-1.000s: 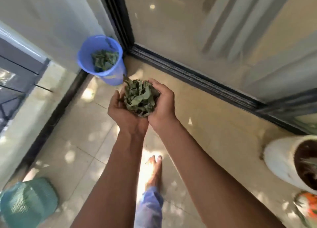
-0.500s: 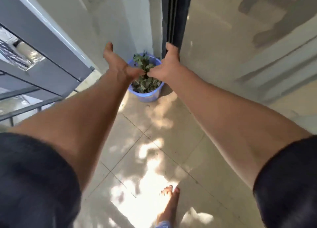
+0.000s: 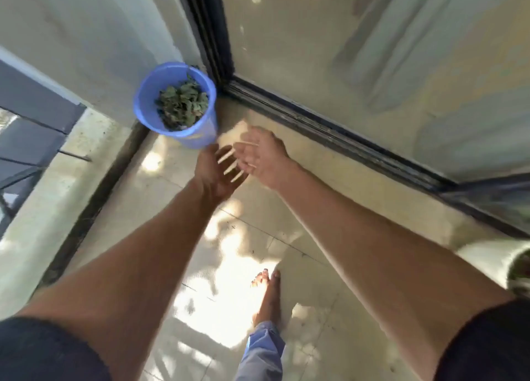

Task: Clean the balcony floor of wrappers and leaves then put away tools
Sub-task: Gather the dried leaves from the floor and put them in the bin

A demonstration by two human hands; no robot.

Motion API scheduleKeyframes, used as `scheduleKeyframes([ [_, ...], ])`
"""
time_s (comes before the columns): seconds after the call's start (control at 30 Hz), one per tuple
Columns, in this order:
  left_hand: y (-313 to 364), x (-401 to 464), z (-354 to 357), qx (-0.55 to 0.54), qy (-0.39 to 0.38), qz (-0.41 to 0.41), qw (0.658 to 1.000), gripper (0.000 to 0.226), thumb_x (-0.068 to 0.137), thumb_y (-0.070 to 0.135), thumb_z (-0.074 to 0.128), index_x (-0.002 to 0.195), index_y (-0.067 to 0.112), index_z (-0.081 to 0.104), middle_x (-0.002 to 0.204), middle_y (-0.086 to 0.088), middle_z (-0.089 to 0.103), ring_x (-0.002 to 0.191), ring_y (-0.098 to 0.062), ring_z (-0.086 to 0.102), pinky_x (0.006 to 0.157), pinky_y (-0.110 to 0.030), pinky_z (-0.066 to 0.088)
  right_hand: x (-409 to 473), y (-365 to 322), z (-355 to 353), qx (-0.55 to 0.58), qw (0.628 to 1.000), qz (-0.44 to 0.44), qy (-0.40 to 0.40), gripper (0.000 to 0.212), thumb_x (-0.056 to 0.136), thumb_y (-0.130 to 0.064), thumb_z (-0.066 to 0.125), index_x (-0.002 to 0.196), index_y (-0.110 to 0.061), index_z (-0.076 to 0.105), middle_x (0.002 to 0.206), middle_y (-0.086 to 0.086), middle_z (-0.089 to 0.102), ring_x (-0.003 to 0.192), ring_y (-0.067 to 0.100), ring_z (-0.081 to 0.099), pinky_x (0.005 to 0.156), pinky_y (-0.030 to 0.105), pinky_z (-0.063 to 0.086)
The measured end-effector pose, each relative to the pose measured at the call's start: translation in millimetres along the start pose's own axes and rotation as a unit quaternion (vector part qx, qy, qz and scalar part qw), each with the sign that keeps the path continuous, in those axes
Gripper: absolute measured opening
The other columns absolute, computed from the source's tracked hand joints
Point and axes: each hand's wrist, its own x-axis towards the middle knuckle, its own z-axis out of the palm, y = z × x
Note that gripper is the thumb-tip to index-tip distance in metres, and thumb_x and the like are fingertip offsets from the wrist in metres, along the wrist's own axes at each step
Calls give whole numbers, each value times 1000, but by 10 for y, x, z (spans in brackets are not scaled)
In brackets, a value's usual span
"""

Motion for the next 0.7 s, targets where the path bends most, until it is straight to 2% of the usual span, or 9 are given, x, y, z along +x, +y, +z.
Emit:
scheduleKeyframes([
  [0.03,-260,-195,203,48,10,-3,999,78,71,57,60,139,19,61,138,-9,65,125,-32,63,105,-54,49,-122,156,-271,-4,1000,-7,25,30,102,-33,56,120,-11,64,113,15,70,91,23,65,77,32,48],
  [0.1,-760,-603,491,156,-28,-11,987,76,70,49,59,137,14,61,135,-10,66,124,-30,63,107,-50,49,-415,477,-840,-16,997,-17,70,33,101,-26,59,125,-4,64,109,15,71,83,22,67,77,32,51],
  [0.13,-1058,-844,643,196,-45,-21,979,70,74,46,59,135,12,61,132,-11,66,123,-30,62,108,-49,48,-566,650,-1140,-15,996,-19,90,32,101,-24,61,125,-3,64,106,14,72,79,21,67,74,31,52],
  [0.2,-1670,-1146,873,267,-55,-36,962,42,94,36,55,128,11,60,128,-13,64,119,-30,60,107,-43,48,-853,1028,-1760,8,992,-18,127,24,99,-22,63,116,-5,66,105,13,73,78,22,69,69,30,55],
  [0.23,-1956,-1264,971,304,-58,-50,950,32,102,30,49,126,12,60,126,-14,64,115,-30,60,102,-41,49,-1014,1223,-2074,29,989,-15,145,18,98,-22,64,111,-8,66,105,14,74,82,24,71,70,31,56],
  [0.3,-2570,-1491,1138,371,-65,-70,924,29,106,24,44,125,11,61,123,-13,64,111,-28,60,89,-35,50,-1387,1612,-2684,67,980,-12,188,14,97,-23,66,105,-12,66,105,14,75,89,28,74,75,33,57],
  [0.43,-3879,-1865,1371,504,-76,-108,854,30,106,23,42,116,13,68,120,-11,72,102,-25,65,81,-30,50,-2317,2392,-3752,116,956,2,271,9,97,-23,65,94,-14,66,91,9,73,74,21,66,66,28,48],
  [0.6,-5329,-2481,1631,632,-138,-115,754,27,103,28,52,118,16,71,106,-6,77,101,-23,71,83,-35,57,-3470,3453,-4915,170,919,17,355,6,95,-21,67,92,-15,67,83,7,72,70,20,63,68,30,48],
  [0.7,-6132,-2829,1766,688,-166,-107,699,24,103,26,54,116,15,71,107,-8,76,101,-25,70,90,-39,56,-4053,4109,-5492,210,896,28,390,10,90,-16,68,82,-17,62,72,5,66,54,16,54,53,23,39],
])
